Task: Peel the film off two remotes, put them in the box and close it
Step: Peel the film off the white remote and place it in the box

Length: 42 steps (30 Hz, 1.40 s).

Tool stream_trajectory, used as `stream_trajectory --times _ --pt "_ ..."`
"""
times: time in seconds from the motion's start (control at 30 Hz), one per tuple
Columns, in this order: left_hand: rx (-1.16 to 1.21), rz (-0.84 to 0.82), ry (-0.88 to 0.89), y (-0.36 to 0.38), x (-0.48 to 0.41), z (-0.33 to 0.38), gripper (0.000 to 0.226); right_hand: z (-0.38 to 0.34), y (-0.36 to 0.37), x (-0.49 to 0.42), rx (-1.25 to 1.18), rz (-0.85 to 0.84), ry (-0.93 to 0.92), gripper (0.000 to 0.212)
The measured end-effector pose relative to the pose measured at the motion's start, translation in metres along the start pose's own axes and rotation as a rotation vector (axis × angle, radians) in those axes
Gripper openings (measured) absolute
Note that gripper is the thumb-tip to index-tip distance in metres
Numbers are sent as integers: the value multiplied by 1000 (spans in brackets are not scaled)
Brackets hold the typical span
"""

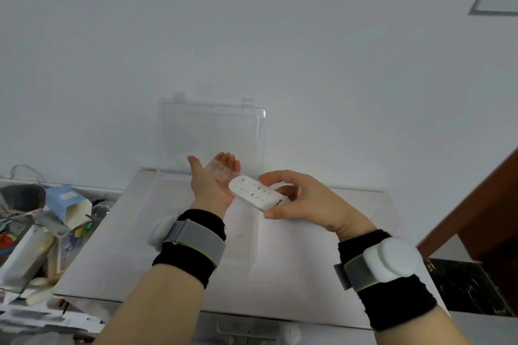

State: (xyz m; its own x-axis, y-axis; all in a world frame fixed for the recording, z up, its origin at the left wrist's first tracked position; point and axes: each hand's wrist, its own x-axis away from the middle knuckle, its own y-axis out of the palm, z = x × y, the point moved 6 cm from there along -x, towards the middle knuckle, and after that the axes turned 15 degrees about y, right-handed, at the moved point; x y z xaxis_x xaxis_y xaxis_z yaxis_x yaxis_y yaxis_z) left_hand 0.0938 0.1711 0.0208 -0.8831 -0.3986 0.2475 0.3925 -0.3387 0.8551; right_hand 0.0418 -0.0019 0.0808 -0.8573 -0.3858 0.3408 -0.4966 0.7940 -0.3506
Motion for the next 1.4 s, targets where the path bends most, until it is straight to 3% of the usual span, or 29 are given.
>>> stream_trajectory --times 0.1,0.2,0.57,0.77,0.93,1.1,1.23,1.4 --pt "9 -18 -25 3 -1 2 72 0 -2 2 -159 -237 5 60" --pt "8 -4 -28 6 1 1 71 -1 -5 -2 -226 -275 -32 56" --pt "-158 -115 -49 34 19 -13 72 -4 3 -34 -93 293 -103 19" --pt "-166 -132 0 35 17 -15 67 -13 0 -40 226 544 -33 43" --pt "-143 -146 13 37 18 -15 59 -11 0 -47 254 601 18 53" --pt "-377 -277 -10 29 25 -11 29 -2 2 -49 54 460 16 54" --pt "-552 -279 -5 19 25 2 47 3 -4 -50 -120 193 4 25" --pt "-520 -189 123 14 10 28 38 5 -7 -46 -328 -205 -27 49"
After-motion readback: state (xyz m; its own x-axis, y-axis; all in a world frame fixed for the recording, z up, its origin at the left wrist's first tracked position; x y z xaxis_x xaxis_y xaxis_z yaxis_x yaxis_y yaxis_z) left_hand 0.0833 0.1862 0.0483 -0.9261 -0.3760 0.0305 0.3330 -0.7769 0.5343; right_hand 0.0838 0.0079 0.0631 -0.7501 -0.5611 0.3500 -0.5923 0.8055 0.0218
